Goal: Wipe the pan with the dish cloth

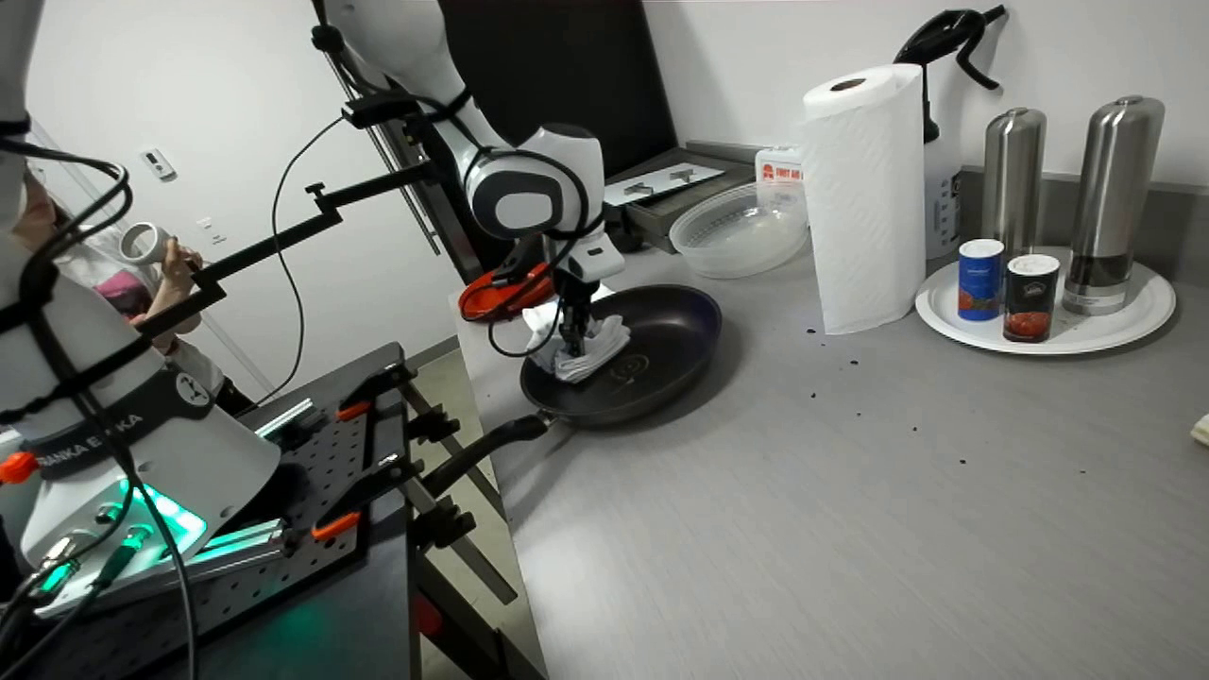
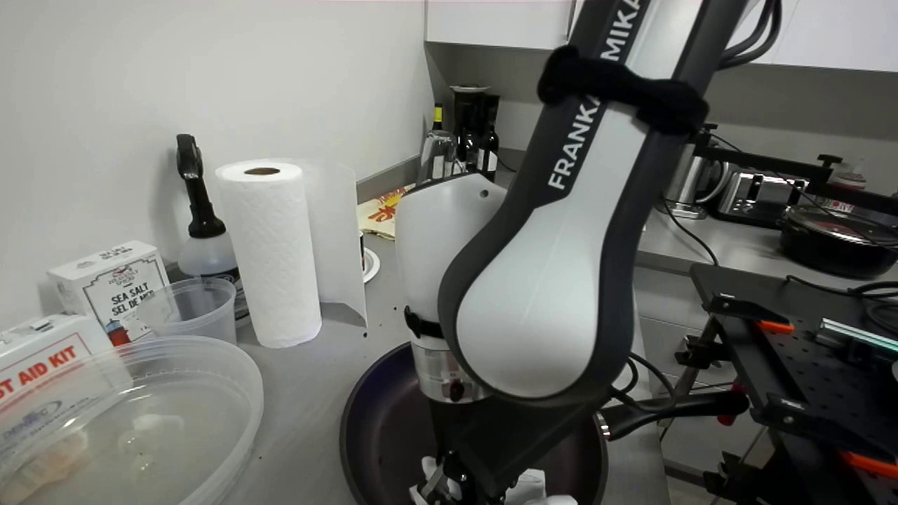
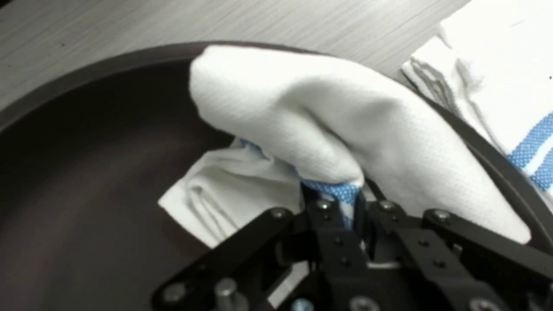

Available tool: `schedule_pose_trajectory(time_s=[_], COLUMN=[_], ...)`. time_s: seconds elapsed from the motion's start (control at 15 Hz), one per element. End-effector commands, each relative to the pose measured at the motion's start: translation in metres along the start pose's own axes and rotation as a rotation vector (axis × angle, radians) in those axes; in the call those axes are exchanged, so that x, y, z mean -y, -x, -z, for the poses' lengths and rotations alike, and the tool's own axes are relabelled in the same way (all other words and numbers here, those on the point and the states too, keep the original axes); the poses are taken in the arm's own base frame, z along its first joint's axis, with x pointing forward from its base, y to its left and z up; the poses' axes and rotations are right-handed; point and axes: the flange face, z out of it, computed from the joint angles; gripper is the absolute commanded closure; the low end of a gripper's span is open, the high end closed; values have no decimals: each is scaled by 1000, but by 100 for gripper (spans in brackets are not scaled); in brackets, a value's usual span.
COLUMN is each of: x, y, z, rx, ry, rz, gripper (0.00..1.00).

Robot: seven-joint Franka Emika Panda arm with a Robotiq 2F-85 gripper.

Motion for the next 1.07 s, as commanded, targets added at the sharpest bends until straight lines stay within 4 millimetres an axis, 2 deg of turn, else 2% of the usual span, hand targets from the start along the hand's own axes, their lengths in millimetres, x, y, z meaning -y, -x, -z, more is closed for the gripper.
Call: schedule_pose_trajectory(time_s=[0.0, 0.27, 0.47, 0.73, 1.0], x=[8, 6, 3, -12, -48], y=[-1, -8, -18, -49, -87], z=[-14, -10, 10, 64, 129], rx=[59, 39, -20, -142, -235], ry=[-27, -38, -46, -64, -70], rz=[-8, -28, -13, 16, 37], gripper=[97, 97, 97, 97, 97])
